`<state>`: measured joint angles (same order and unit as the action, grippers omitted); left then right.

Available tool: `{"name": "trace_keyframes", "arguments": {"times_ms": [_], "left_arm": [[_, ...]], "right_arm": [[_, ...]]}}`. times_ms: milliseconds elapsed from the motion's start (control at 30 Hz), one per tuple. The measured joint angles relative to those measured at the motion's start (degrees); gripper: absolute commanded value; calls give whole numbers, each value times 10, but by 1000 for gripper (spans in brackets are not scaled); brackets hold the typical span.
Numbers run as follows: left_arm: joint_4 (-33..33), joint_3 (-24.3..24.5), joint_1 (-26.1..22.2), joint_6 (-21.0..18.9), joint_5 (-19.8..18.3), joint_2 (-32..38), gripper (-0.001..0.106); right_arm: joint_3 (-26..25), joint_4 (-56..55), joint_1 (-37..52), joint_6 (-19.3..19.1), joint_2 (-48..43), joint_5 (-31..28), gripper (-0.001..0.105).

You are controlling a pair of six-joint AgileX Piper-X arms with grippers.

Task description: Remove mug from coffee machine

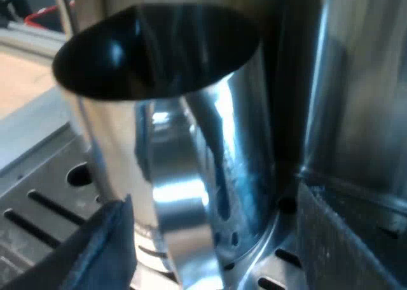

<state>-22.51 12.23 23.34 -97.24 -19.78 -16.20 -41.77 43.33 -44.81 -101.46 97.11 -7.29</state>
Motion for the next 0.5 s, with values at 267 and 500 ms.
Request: {"name": "trace_keyframes", "arguments": {"times_ms": [267,500], "left_arm": [[3,0,0,0,0,0,85],[3,0,0,0,0,0,85]], "right_arm": [[0,-2,0,0,0,3,48],[-11,-3,0,0,0,3,22]]}}
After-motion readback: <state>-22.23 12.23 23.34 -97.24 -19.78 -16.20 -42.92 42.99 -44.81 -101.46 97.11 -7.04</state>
